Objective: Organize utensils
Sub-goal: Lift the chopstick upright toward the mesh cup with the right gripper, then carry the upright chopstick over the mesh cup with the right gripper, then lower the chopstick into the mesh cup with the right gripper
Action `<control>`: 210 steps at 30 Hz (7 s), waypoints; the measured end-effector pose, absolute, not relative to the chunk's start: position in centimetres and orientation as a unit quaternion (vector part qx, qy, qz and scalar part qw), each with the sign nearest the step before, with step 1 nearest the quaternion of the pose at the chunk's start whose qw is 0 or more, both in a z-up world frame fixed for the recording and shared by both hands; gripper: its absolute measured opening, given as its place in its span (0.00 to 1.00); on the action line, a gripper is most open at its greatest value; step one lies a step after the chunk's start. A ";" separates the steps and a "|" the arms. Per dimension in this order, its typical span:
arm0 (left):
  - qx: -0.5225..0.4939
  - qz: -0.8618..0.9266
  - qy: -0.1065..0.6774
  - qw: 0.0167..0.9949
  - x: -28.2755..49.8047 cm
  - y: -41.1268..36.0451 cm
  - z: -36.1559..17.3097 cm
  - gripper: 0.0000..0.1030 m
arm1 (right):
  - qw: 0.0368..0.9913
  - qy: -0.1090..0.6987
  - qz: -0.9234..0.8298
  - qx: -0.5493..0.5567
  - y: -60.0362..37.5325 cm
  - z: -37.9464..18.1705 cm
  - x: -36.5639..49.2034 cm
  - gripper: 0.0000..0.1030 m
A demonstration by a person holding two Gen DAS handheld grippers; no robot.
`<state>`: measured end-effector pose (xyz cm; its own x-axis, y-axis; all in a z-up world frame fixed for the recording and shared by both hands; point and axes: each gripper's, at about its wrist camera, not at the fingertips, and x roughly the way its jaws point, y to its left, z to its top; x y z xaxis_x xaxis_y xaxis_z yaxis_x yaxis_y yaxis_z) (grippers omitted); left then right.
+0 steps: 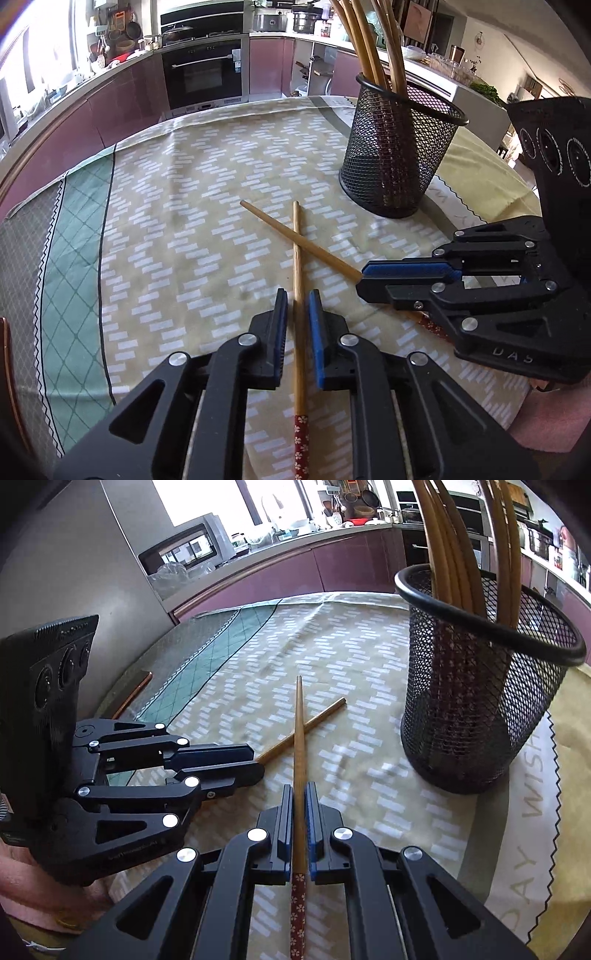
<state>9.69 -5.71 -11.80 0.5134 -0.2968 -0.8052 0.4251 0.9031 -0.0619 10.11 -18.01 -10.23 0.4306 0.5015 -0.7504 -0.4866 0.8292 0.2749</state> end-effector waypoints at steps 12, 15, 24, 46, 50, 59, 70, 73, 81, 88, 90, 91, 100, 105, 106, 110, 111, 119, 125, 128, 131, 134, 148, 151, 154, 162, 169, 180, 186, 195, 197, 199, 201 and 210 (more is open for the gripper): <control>0.059 -0.200 0.445 0.871 10.3 -5.8 -11.4 0.07 | 0.849 0.435 0.299 0.016 -18.6 -9.8 9.9 0.05; 0.049 -0.202 0.438 0.875 10.1 -5.4 -10.6 0.07 | 0.853 0.424 0.304 0.026 -19.4 -8.9 9.5 0.05; 0.007 -0.232 0.405 0.884 9.5 -4.2 -7.2 0.07 | 0.870 0.378 0.313 0.057 -21.7 -5.7 8.2 0.06; -0.032 -0.269 0.360 0.893 8.1 -3.9 -3.1 0.07 | 0.886 0.329 0.312 0.097 -25.6 -2.9 6.7 0.06; -0.034 -0.272 0.353 0.894 8.1 -4.0 -2.6 0.07 | 0.889 0.322 0.309 0.099 -26.2 -2.6 6.5 0.06; -0.033 -0.273 0.346 0.897 8.2 -4.5 -2.1 0.07 | 0.894 0.314 0.302 0.101 -26.7 -1.7 7.0 0.06; -0.028 -0.275 0.337 0.900 8.3 -5.0 -1.9 0.07 | 0.899 0.306 0.295 0.103 -27.4 -1.2 6.7 0.06; -0.028 -0.276 0.335 0.901 8.4 -5.1 -1.8 0.07 | 0.900 0.304 0.294 0.103 -27.5 -1.0 6.8 0.06; -0.027 -0.280 0.331 0.901 8.3 -5.2 -1.5 0.07 | 0.902 0.302 0.291 0.105 -27.7 -1.0 6.9 0.06; -0.025 -0.281 0.329 0.902 8.2 -5.5 -1.3 0.07 | 0.903 0.299 0.289 0.106 -28.1 -0.9 7.0 0.06; -0.024 -0.281 0.328 0.902 8.2 -5.6 -1.3 0.07 | 0.904 0.298 0.288 0.106 -28.1 -0.9 7.0 0.06; -0.024 -0.281 0.328 0.902 8.2 -5.6 -1.2 0.07 | 0.904 0.297 0.288 0.106 -28.1 -0.8 7.0 0.06; -0.021 -0.285 0.324 0.902 8.1 -5.9 -0.9 0.07 | 0.906 0.294 0.284 0.107 -28.4 -0.6 7.0 0.06; -0.020 -0.288 0.322 0.901 8.2 -6.1 -0.8 0.07 | 0.907 0.293 0.283 0.108 -28.6 -0.4 7.0 0.06; -0.020 -0.289 0.322 0.901 8.2 -6.1 -0.7 0.07 | 0.907 0.292 0.283 0.108 -28.6 -0.4 7.1 0.06; -0.020 -0.291 0.321 0.901 8.2 -6.3 -0.6 0.07 | 0.908 0.292 0.282 0.108 -28.6 -0.4 7.1 0.06; -0.020 -0.291 0.321 0.901 8.2 -6.3 -0.6 0.07 | 0.908 0.292 0.282 0.107 -28.6 -0.4 7.2 0.06; -0.020 -0.292 0.320 0.901 8.2 -6.4 -0.5 0.07 | 0.908 0.292 0.282 0.108 -28.6 -0.4 7.3 0.06; -0.021 -0.293 0.317 0.902 8.1 -6.6 -0.1 0.07 | 0.909 0.288 0.281 0.107 -28.6 -0.3 7.4 0.06; -0.022 -0.294 0.315 0.902 8.1 -6.6 0.1 0.07 | 0.910 0.287 0.281 0.106 -28.6 -0.3 7.4 0.06; -0.023 -0.295 0.313 0.902 8.0 -6.5 0.3 0.07 | 0.910 0.285 0.281 0.105 -28.6 -0.2 7.4 0.06; -0.024 -0.295 0.312 0.903 8.0 -6.4 0.5 0.07 | 0.911 0.284 0.280 0.104 -28.6 -0.1 7.4 0.06; -0.020 -0.299 0.303 0.905 7.9 -6.5 1.1 0.07 | 0.913 0.280 0.280 0.102 -28.7 0.2 7.5 0.06; -0.020 -0.300 0.302 0.905 7.9 -6.6 1.1 0.07 | 0.913 0.279 0.279 0.102 -28.6 0.4 7.6 0.06; -0.019 -0.301 0.300 0.905 7.8 -6.7 1.4 0.07 | 0.914 0.277 0.279 0.101 -28.7 0.5 7.6 0.06; -0.029 -0.311 0.300 0.901 8.2 -6.4 1.8 0.07 | 0.916 0.271 0.278 0.102 -28.9 0.8 7.8 0.06; -0.027 -0.315 0.294 0.902 8.2 -6.6 2.3 0.07 | 0.917 0.267 0.278 0.103 -29.2 1.0 7.9 0.06; -0.024 -0.317 0.287 0.904 8.2 -7.2 3.1 0.07 | 0.918 0.262 0.279 0.105 -29.5 1.3 8.0 0.06; -0.023 -0.321 0.285 0.903 8.3 -7.3 3.5 0.07 | 0.919 0.258 0.279 0.103 -29.6 1.8 8.2 0.06; -0.022 -0.322 0.277 0.905 8.4 -7.4 4.2 0.07 | 0.921 0.251 0.280 0.101 -29.7 2.1 8.4 0.06; -0.021 -0.322 0.274 0.906 8.3 -7.4 4.3 0.07 | 0.921 0.251 0.280 0.101 -29.7 2.2 8.5 0.06; -0.021 -0.322 0.273 0.906 8.4 -7.5 4.5 0.07 | 0.921 0.250 0.279 0.101 -29.7 2.2 8.5 0.06; -0.020 -0.323 0.272 0.906 8.5 -7.6 4.7 0.07 | 0.922 0.249 0.280 0.101 -29.7 2.3 8.6 0.06; -0.016 -0.324 0.265 0.908 8.5 -8.0 5.2 0.07 | 0.923 0.243 0.281 0.101 -29.9 2.7 8.7 0.06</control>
<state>8.46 -8.05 5.21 0.6496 -0.5967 -0.4712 0.5801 0.7896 -0.2002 8.66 -29.90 2.72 0.7242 0.5671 -0.3923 -0.4692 0.8222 0.3224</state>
